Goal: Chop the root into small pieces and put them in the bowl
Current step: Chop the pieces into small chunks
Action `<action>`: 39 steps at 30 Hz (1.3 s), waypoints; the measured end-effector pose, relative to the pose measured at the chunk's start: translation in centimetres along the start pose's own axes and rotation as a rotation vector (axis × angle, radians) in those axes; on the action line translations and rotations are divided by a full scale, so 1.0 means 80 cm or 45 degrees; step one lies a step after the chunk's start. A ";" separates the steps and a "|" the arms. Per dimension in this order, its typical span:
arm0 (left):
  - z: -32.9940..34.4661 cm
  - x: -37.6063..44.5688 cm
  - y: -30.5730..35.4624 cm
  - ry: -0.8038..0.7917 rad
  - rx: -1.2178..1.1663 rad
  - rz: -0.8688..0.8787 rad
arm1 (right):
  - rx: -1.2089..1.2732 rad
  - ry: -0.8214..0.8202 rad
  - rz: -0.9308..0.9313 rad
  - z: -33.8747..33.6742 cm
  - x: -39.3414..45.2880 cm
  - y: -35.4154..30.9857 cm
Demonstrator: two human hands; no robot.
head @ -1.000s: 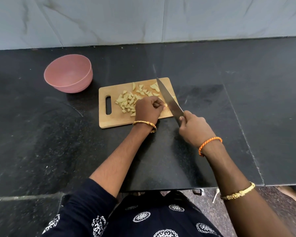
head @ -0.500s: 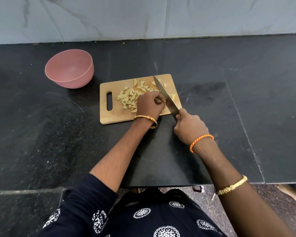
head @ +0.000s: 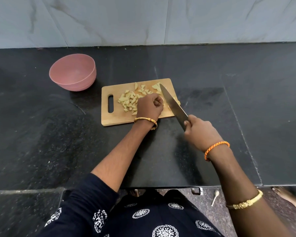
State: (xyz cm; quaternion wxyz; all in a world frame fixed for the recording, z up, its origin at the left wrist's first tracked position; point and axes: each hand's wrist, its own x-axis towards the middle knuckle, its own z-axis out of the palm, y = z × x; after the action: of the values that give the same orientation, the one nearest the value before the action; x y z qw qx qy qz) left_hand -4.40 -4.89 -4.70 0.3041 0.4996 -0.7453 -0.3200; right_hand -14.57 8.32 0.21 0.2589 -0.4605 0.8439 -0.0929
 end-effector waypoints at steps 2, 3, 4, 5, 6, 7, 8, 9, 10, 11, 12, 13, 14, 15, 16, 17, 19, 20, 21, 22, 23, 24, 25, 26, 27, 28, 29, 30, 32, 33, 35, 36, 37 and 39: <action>0.001 -0.001 -0.001 0.010 -0.011 -0.017 | 0.027 0.020 -0.023 0.002 0.006 -0.005; 0.001 -0.001 -0.001 0.013 -0.013 -0.028 | 0.033 0.021 -0.031 0.004 0.008 -0.007; 0.001 0.000 -0.002 0.016 -0.019 -0.037 | 0.032 0.020 -0.035 0.005 0.010 -0.009; 0.002 0.000 -0.003 0.017 -0.029 -0.046 | 0.028 0.019 -0.036 0.006 0.011 -0.010; 0.002 0.001 -0.004 0.020 -0.038 -0.052 | 0.022 0.018 -0.032 0.006 0.011 -0.011; 0.002 0.001 -0.004 0.024 -0.046 -0.057 | 0.017 0.018 -0.031 0.006 0.011 -0.011; 0.003 0.001 -0.005 0.028 -0.052 -0.060 | 0.016 0.019 -0.033 0.006 0.011 -0.011; 0.003 0.002 -0.005 0.031 -0.056 -0.062 | 0.015 0.021 -0.037 0.007 0.011 -0.012; 0.003 0.002 -0.006 0.033 -0.058 -0.064 | 0.011 0.021 -0.041 0.007 0.010 -0.011; 0.003 0.002 -0.006 0.033 -0.062 -0.066 | 0.002 0.021 -0.044 0.008 0.010 -0.011; 0.003 0.002 -0.006 0.031 -0.067 -0.066 | -0.008 0.024 -0.048 0.008 0.010 -0.011; 0.003 0.002 -0.006 0.031 -0.069 -0.065 | -0.019 0.027 -0.052 0.008 0.009 -0.011; 0.003 0.002 -0.006 0.032 -0.067 -0.061 | -0.028 0.033 -0.057 0.008 0.009 -0.012; 0.002 0.002 -0.005 0.033 -0.062 -0.057 | -0.039 0.035 -0.062 0.009 0.009 -0.013; 0.002 0.002 -0.005 0.035 -0.054 -0.050 | -0.052 0.034 -0.070 0.010 0.008 -0.015; 0.002 0.002 -0.005 0.035 -0.047 -0.042 | -0.068 0.029 -0.074 0.011 0.009 -0.016; 0.001 0.003 -0.006 0.028 -0.042 -0.027 | -0.096 0.020 -0.072 0.014 0.011 -0.019; 0.001 0.002 -0.006 0.021 -0.044 -0.022 | -0.107 0.023 -0.068 0.015 0.013 -0.020; 0.000 0.002 -0.005 0.013 -0.044 -0.021 | -0.117 0.028 -0.065 0.016 0.015 -0.021; -0.001 0.002 -0.004 0.006 -0.041 -0.023 | -0.125 0.034 -0.066 0.016 0.016 -0.022; -0.002 0.003 -0.004 0.000 -0.036 -0.028 | -0.131 0.036 -0.067 0.016 0.017 -0.022; -0.002 0.003 -0.003 -0.005 -0.031 -0.034 | -0.135 0.043 -0.071 0.016 0.016 -0.022; -0.002 0.003 -0.003 -0.006 -0.026 -0.040 | -0.137 0.053 -0.073 0.016 0.016 -0.021; -0.002 0.003 -0.002 -0.003 -0.019 -0.046 | -0.140 0.069 -0.075 0.016 0.015 -0.020; -0.002 0.004 -0.003 0.001 -0.013 -0.050 | -0.142 0.088 -0.076 0.016 0.014 -0.018; -0.001 0.004 -0.003 0.006 -0.009 -0.053 | -0.145 0.108 -0.077 0.018 0.014 -0.017; -0.001 0.004 -0.003 0.009 -0.004 -0.053 | -0.150 0.121 -0.079 0.019 0.014 -0.016; 0.000 0.004 -0.003 0.012 0.004 -0.053 | -0.160 0.120 -0.083 0.020 0.014 -0.016; 0.000 0.003 -0.001 0.008 0.014 -0.051 | -0.178 0.102 -0.094 0.022 0.016 -0.016; -0.001 0.003 0.001 0.005 0.018 -0.050 | -0.188 0.092 -0.096 0.021 0.016 -0.017; -0.002 0.004 0.003 -0.002 0.030 -0.049 | -0.208 0.079 -0.092 0.019 0.017 -0.020; -0.002 0.004 0.003 -0.007 0.037 -0.050 | -0.218 0.069 -0.087 0.018 0.017 -0.023; -0.003 0.004 0.005 -0.010 0.044 -0.051 | -0.227 0.056 -0.083 0.017 0.016 -0.026; -0.003 0.004 0.006 -0.013 0.053 -0.055 | -0.240 0.022 -0.084 0.015 0.017 -0.031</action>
State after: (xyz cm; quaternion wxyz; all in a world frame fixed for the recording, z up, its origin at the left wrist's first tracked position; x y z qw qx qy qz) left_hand -4.60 -5.11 -4.15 0.2829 0.5201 -0.7425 -0.3134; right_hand -12.73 5.91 -0.26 0.2038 -0.5095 0.8356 -0.0256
